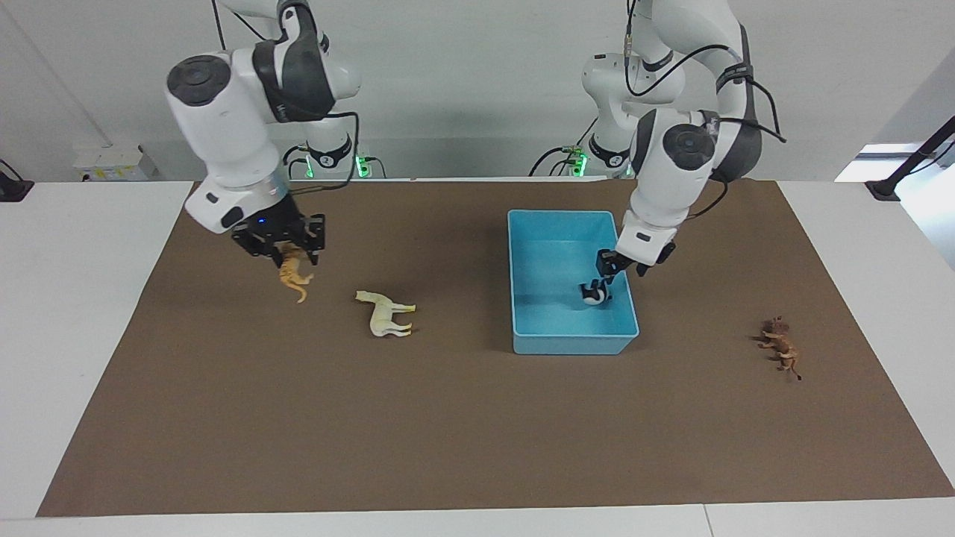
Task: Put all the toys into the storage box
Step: 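Carry the tan tiger into the blue box with the right gripper, then open the right gripper over the box while the left gripper grasps the foal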
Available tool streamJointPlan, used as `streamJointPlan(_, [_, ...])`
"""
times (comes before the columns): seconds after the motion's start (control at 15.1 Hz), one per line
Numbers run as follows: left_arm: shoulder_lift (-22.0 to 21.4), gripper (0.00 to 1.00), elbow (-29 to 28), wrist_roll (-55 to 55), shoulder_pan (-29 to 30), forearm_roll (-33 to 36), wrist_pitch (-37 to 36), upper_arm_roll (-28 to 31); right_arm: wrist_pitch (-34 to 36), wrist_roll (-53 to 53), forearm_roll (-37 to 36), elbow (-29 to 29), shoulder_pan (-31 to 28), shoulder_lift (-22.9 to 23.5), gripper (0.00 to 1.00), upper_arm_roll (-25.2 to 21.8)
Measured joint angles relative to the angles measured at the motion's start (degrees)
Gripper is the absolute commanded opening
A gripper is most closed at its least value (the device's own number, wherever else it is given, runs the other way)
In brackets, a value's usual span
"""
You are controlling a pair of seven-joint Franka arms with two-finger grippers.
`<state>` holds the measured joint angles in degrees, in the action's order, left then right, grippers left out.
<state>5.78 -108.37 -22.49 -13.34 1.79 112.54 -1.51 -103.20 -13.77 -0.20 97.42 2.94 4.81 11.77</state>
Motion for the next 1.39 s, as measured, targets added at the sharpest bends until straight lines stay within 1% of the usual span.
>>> streamJointPlan(0.13, [0.0, 1.00, 0.6, 3.5, 2.5, 0.1, -0.1, 0.1, -0.1, -11.3, -0.4, -0.7, 7.5, 0.0, 0.00, 0.9])
streamJointPlan(0.27, [0.0, 1.00, 0.6, 7.3, 3.4, 1.3, 0.5, 0.2, -0.2, -20.2, -0.6, -2.1, 13.8, 0.3, 0.00, 1.0])
streamJointPlan(0.4, [0.4, 1.00, 0.6, 16.3, 7.2, 3.5, 5.2, 0.5, -0.8, -31.6, -3.7, -4.8, 21.4, 2.8, 0.00, 1.0])
streamJointPlan(0.53, [1.8, 1.00, 0.1, 28.9, 14.2, 3.7, 12.2, 0.8, -3.8, -42.4, -7.5, -8.0, 29.0, 7.5, 0.00, 1.1])
streamJointPlan(0.66, [4.3, 1.00, -0.7, 38.3, 19.7, 3.7, 18.8, 1.0, -7.3, -48.9, -8.4, -9.6, 33.3, 11.6, 0.00, 1.0])
streamJointPlan(0.8, [7.1, 1.00, -0.9, 41.4, 22.7, 3.7, 23.3, 1.0, -10.5, -54.3, -10.4, -11.6, 36.6, 16.2, 0.00, 0.5])
streamJointPlan(0.93, [9.8, 1.00, -0.9, 41.5, 23.5, 3.7, 26.9, 1.0, -12.5, -58.4, -13.9, -15.3, 39.6, 22.2, 0.00, 0.3])
streamJointPlan(1.0, [11.1, 1.00, -0.9, 41.1, 23.7, 3.7, 29.1, 1.0, -13.8, -59.3, -14.5, -16.3, 40.5, 24.5, 0.00, 0.3])
streamJointPlan(1.06, [12.5, 1.00, -0.8, 40.8, 23.9, 3.7, 31.6, 1.0, -14.9, -59.6, -14.6, -16.6, 40.7, 25.9, 0.99, 0.3])
streamJointPlan(1.13, [13.9, 1.00, -0.4, 40.6, 24.3, 3.7, 33.5, 0.9, -15.4, -59.7, -14.6, -16.6, 40.7, 26.8, 1.00, 0.2])
streamJointPlan(1.26, [16.5, 1.00, 1.8, 40.5, 25.6, 3.7, 35.0, 0.9, -14.4, -60.0, -14.3, -16.8, 40.7, 27.0, 1.00, -0.1])
streamJointPlan(1.39, [18.1, 1.00, 3.4, 39.6, 26.5, 3.3, 35.2, 0.9, -10.3, -60.3, -14.2, -18.5, 40.5, 26.8, 1.00, -0.3])
